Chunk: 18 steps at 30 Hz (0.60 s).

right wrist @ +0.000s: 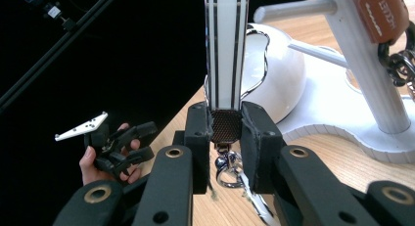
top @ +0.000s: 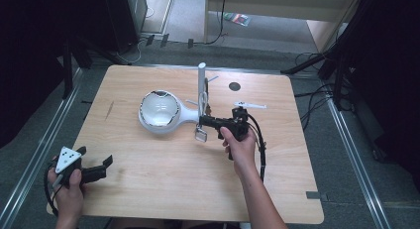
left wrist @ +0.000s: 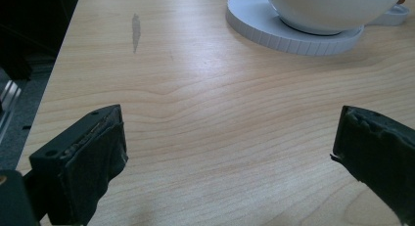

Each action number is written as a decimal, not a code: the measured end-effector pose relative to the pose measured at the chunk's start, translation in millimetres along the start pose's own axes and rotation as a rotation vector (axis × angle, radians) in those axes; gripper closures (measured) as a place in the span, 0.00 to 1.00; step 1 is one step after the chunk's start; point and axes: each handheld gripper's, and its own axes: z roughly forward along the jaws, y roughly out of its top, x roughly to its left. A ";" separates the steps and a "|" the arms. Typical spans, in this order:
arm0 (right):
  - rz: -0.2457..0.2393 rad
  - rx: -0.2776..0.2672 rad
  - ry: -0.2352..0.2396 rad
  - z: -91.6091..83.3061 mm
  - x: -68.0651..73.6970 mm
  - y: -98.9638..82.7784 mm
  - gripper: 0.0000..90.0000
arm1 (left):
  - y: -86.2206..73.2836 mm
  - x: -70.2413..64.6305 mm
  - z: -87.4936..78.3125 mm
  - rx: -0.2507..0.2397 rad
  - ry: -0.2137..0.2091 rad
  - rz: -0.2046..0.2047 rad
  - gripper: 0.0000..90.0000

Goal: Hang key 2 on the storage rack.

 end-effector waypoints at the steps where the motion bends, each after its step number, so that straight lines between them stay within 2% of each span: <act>1: 0.006 0.004 0.001 0.5 -0.8 -0.2 0.84 | 0.0 -0.1 0.0 0.000 0.000 0.000 0.00; 6: 0.026 0.027 0.014 5.4 -6.9 -2.1 0.84 | 0.1 0.0 -0.1 0.002 0.000 0.003 0.00; 12: 0.047 0.016 0.023 7.8 -11.8 -2.8 0.84 | 0.1 0.0 -0.1 0.002 0.000 0.003 0.00; 18: 0.092 0.003 0.012 5.9 -17.6 -3.3 0.84 | 0.1 0.1 0.1 0.003 -0.002 0.003 0.00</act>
